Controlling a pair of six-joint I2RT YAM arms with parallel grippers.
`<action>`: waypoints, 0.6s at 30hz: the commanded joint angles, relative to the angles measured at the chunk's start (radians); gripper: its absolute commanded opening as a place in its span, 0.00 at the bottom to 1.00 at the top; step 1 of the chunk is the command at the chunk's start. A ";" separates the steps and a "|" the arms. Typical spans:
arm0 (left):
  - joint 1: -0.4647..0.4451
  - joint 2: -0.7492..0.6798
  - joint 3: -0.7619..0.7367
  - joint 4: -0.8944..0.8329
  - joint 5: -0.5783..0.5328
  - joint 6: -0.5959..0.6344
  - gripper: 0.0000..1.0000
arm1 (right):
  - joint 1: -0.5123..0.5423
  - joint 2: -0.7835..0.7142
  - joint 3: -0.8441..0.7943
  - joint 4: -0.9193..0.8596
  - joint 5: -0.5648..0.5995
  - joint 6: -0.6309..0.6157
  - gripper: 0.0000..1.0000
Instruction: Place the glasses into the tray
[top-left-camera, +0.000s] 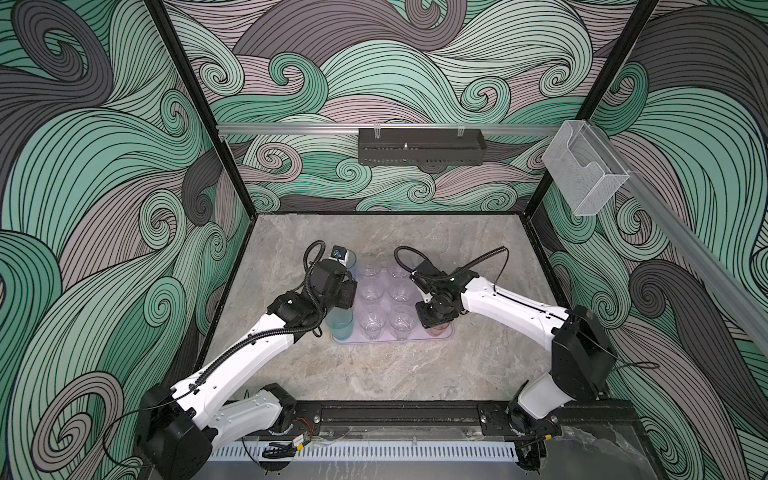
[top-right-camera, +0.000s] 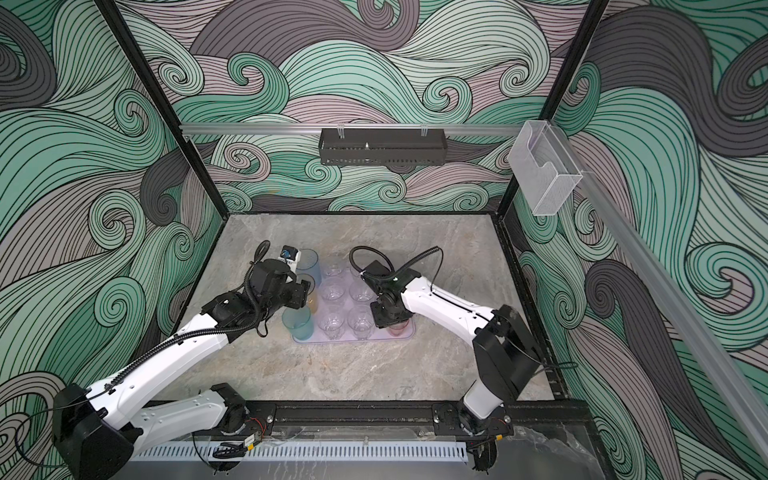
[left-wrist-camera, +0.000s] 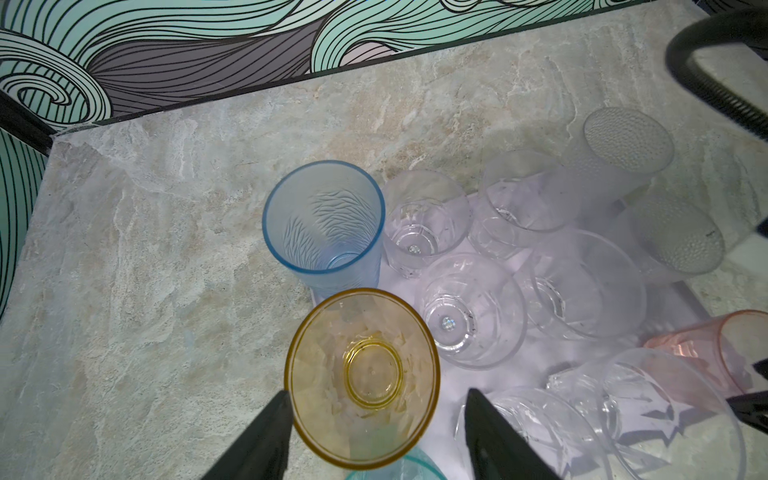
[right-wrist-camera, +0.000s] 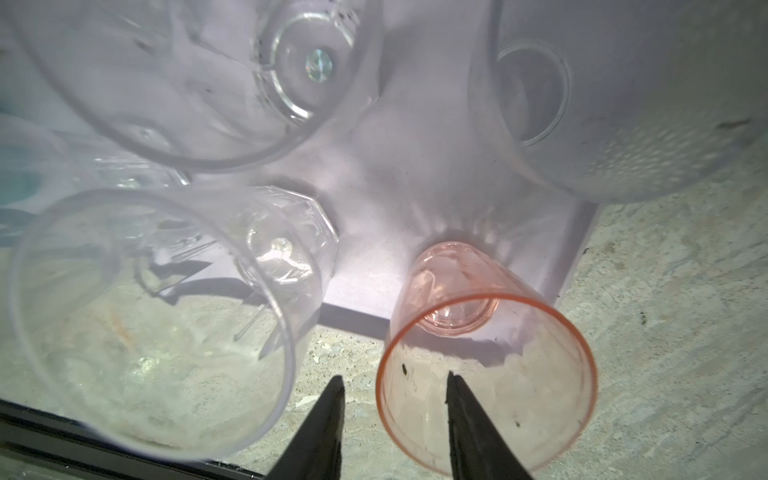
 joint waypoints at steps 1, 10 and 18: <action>0.018 -0.030 0.032 -0.013 -0.028 0.015 0.68 | -0.014 -0.046 0.048 -0.069 0.046 -0.033 0.43; 0.123 -0.082 0.060 -0.019 -0.037 0.049 0.68 | -0.201 -0.188 0.157 -0.062 0.142 -0.072 0.45; 0.334 -0.076 0.072 0.002 -0.255 -0.091 0.74 | -0.544 -0.378 -0.079 0.358 0.303 -0.005 0.58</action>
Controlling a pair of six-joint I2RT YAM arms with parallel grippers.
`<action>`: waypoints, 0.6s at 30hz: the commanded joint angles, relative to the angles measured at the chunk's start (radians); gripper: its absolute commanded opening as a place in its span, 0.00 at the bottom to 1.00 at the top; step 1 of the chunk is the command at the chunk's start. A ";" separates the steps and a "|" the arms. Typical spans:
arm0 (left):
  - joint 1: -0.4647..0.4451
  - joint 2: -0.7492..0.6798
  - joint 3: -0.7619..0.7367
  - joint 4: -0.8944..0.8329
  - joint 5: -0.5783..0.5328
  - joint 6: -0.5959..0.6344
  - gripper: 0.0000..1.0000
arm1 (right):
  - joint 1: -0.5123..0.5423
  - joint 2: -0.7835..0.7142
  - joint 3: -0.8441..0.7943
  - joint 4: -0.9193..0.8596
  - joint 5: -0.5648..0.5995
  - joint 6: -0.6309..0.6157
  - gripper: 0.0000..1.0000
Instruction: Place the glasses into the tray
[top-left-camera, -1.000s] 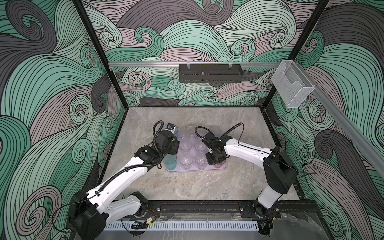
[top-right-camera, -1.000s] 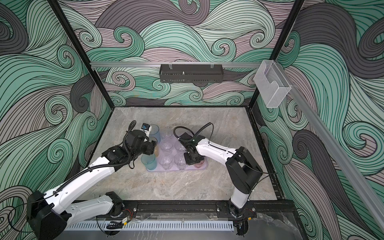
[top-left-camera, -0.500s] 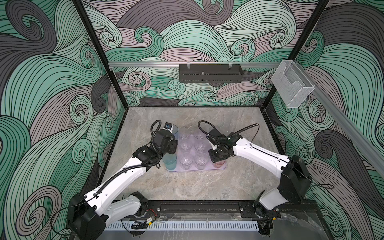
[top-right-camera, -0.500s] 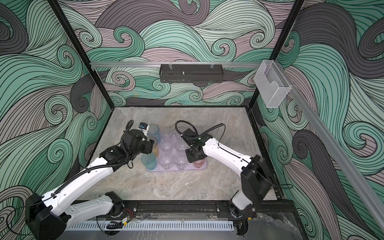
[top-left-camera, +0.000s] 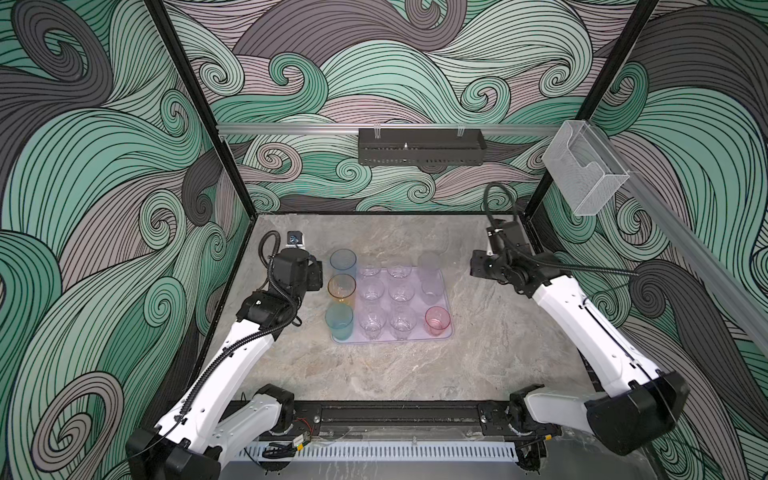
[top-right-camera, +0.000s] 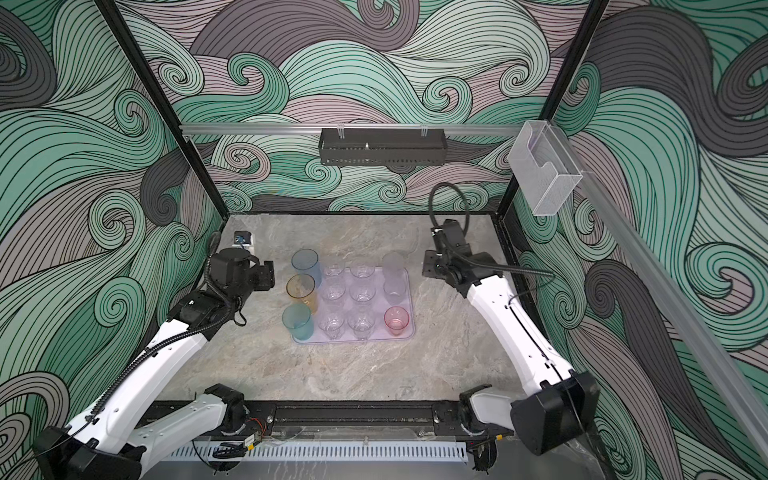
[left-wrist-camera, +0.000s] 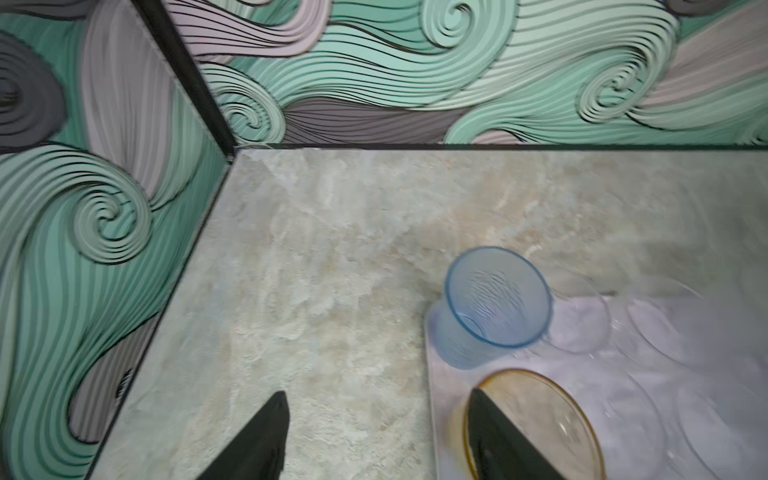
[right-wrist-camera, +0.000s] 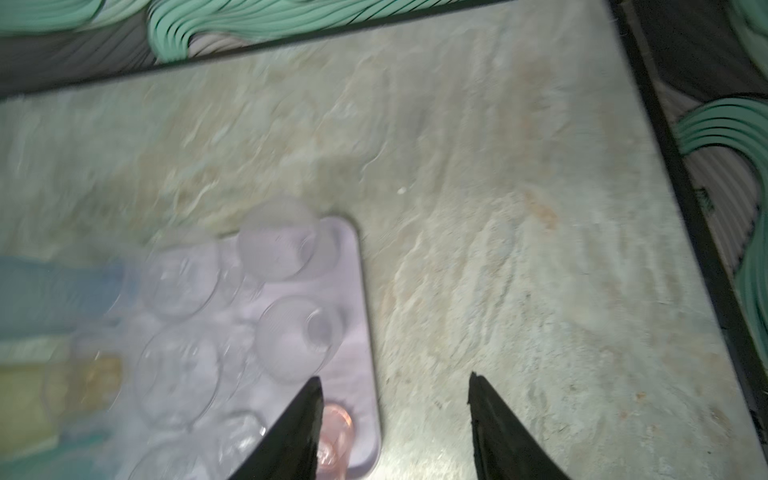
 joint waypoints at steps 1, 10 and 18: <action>0.075 0.030 0.021 0.010 -0.185 -0.136 0.76 | -0.084 -0.049 -0.149 0.284 0.109 0.002 0.59; 0.171 0.110 -0.113 0.263 -0.450 -0.256 0.79 | -0.110 -0.015 -0.485 0.888 0.411 -0.164 0.61; 0.166 0.125 -0.285 0.386 -0.612 -0.217 0.79 | -0.116 0.074 -0.572 1.001 0.463 -0.179 0.62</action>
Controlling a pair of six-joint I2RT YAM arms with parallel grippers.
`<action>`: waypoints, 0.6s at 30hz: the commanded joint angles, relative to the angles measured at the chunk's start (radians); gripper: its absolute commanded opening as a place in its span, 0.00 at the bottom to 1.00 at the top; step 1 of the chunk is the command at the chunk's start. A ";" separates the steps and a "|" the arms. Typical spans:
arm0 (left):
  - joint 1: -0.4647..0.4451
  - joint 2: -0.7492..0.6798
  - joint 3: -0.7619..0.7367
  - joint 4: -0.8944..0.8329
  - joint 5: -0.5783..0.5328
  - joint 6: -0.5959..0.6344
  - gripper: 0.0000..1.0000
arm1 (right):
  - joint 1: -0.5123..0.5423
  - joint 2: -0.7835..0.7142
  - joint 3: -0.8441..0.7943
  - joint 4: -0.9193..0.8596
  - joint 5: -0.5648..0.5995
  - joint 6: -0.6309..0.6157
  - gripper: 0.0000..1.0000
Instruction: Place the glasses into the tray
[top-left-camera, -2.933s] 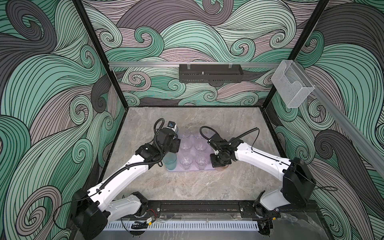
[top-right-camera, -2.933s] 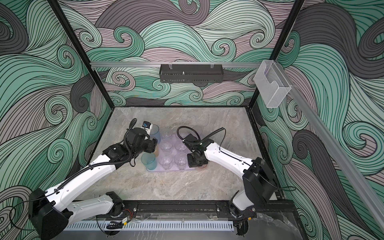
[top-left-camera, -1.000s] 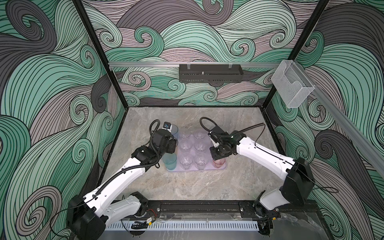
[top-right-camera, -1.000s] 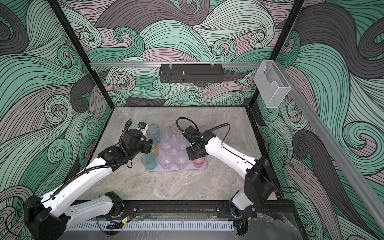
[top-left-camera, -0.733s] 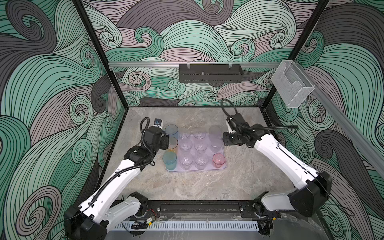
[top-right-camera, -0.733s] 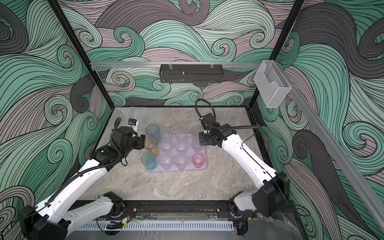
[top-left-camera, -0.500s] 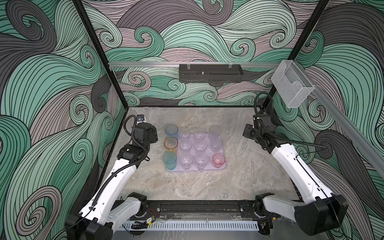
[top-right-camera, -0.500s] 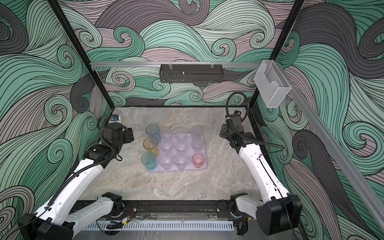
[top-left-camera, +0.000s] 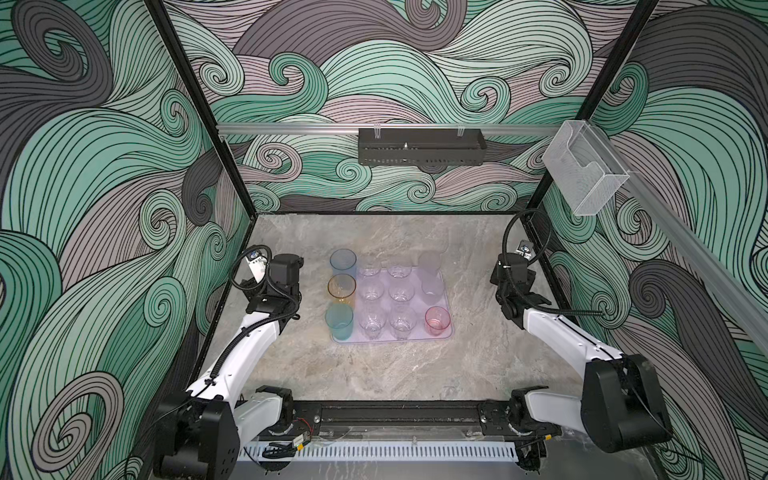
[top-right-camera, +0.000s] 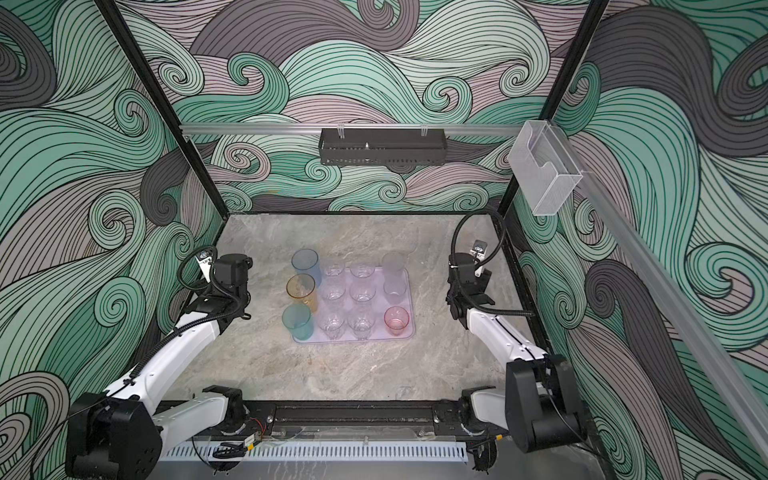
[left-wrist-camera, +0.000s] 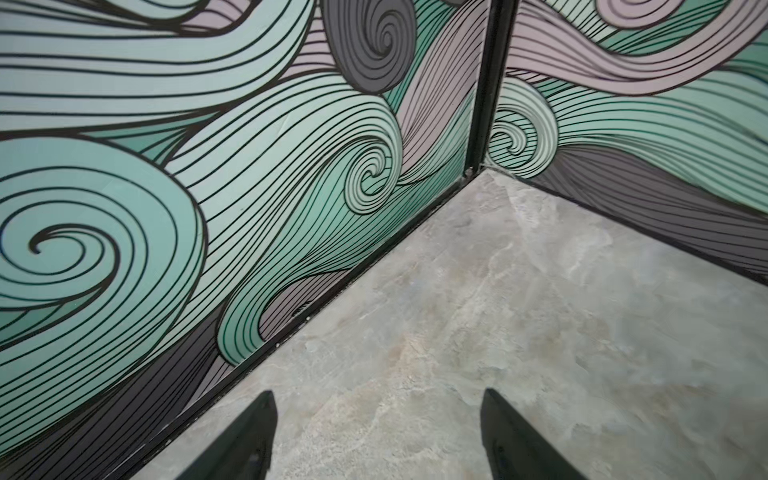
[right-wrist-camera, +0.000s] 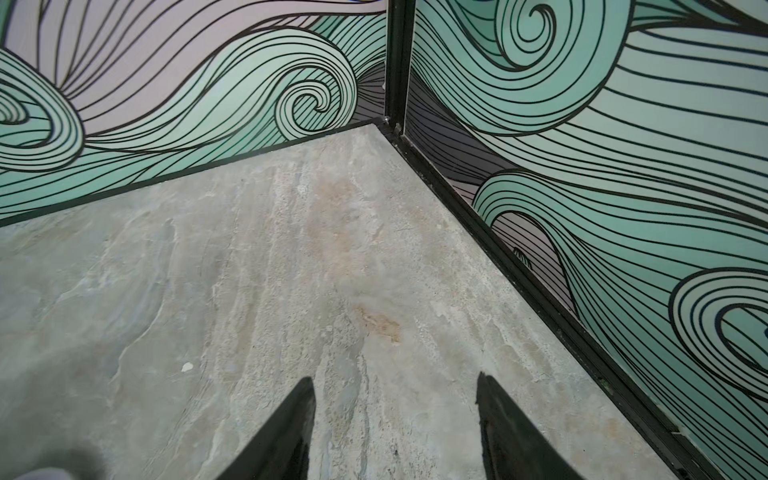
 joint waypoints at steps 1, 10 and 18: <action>0.000 0.019 -0.065 0.113 -0.110 0.032 0.79 | -0.002 0.028 -0.033 0.126 0.055 -0.047 0.62; -0.005 0.186 -0.155 0.285 -0.105 0.095 0.79 | -0.009 0.068 -0.119 0.273 0.047 -0.187 0.63; 0.055 0.248 -0.191 0.538 0.051 0.170 0.79 | -0.016 0.156 -0.163 0.433 -0.004 -0.235 0.65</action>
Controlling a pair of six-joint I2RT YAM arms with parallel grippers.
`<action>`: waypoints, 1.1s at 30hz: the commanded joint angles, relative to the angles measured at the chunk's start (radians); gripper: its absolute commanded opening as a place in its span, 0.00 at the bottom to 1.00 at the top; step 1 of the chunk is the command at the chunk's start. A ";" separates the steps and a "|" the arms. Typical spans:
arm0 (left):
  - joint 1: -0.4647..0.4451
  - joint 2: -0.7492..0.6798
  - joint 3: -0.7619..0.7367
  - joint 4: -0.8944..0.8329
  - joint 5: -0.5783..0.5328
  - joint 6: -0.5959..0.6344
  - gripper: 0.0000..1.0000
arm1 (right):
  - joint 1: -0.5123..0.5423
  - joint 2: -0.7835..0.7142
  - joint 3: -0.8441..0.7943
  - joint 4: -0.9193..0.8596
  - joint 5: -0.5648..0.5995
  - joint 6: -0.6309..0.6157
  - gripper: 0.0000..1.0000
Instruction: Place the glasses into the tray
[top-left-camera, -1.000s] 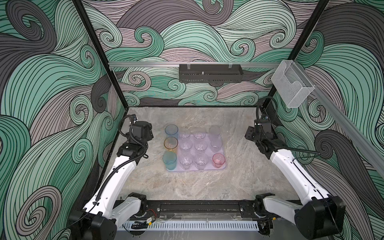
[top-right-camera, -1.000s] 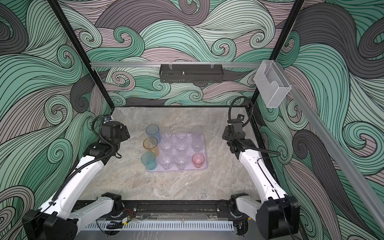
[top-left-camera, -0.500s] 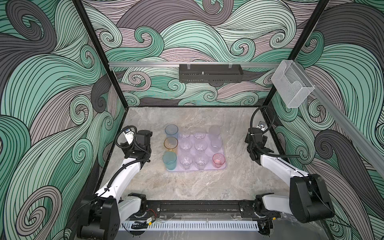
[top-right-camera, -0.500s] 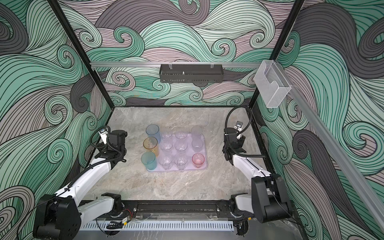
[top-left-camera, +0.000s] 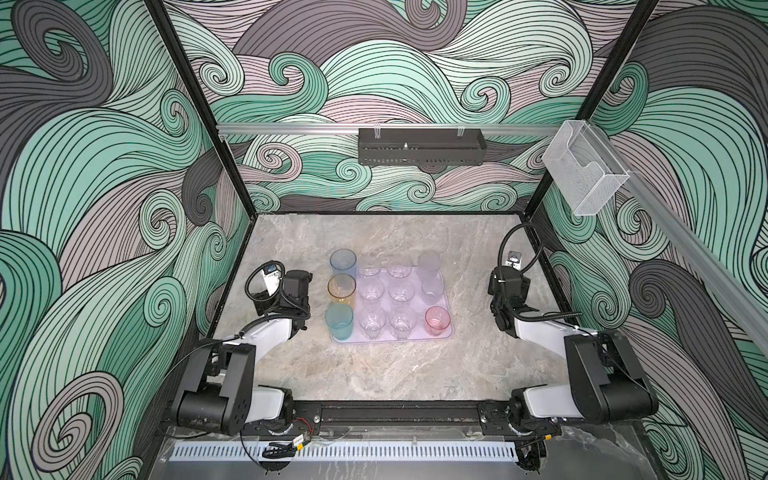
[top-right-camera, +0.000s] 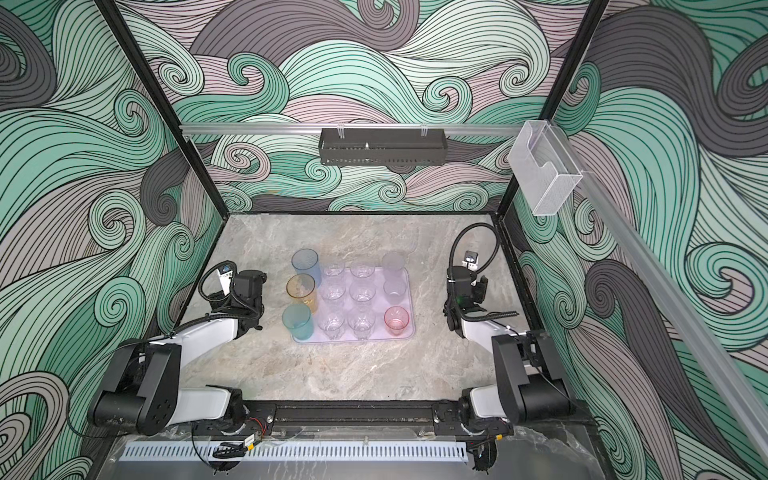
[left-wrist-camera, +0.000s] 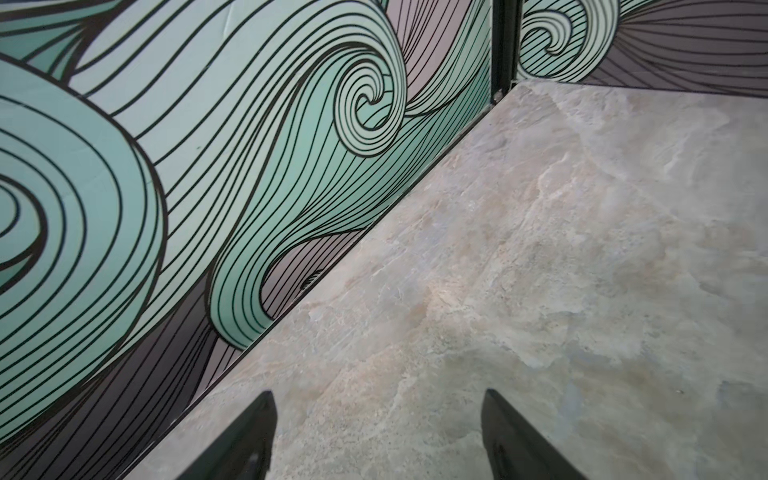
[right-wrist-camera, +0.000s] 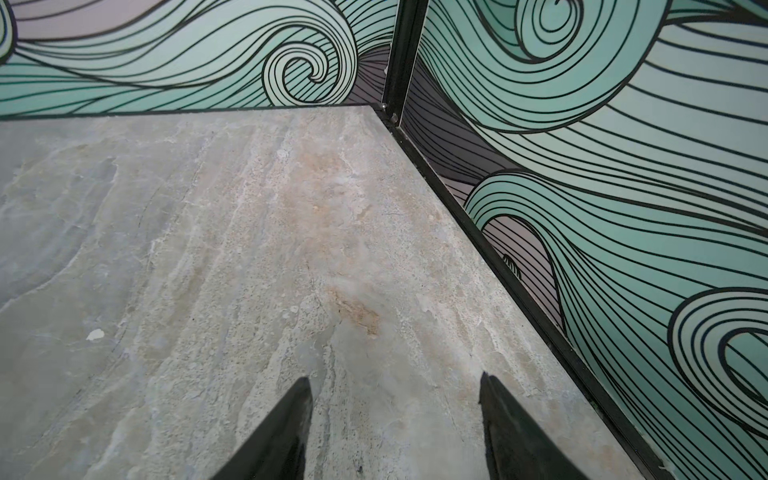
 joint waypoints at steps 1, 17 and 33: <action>0.065 0.010 -0.016 0.163 0.096 -0.006 0.79 | -0.007 0.016 0.002 0.074 -0.033 -0.036 0.65; 0.160 0.065 -0.023 0.240 0.305 -0.008 0.82 | -0.049 0.084 -0.016 0.183 -0.252 -0.042 0.75; 0.159 0.151 0.030 0.262 0.558 0.140 0.85 | -0.099 0.114 -0.114 0.380 -0.427 -0.049 0.82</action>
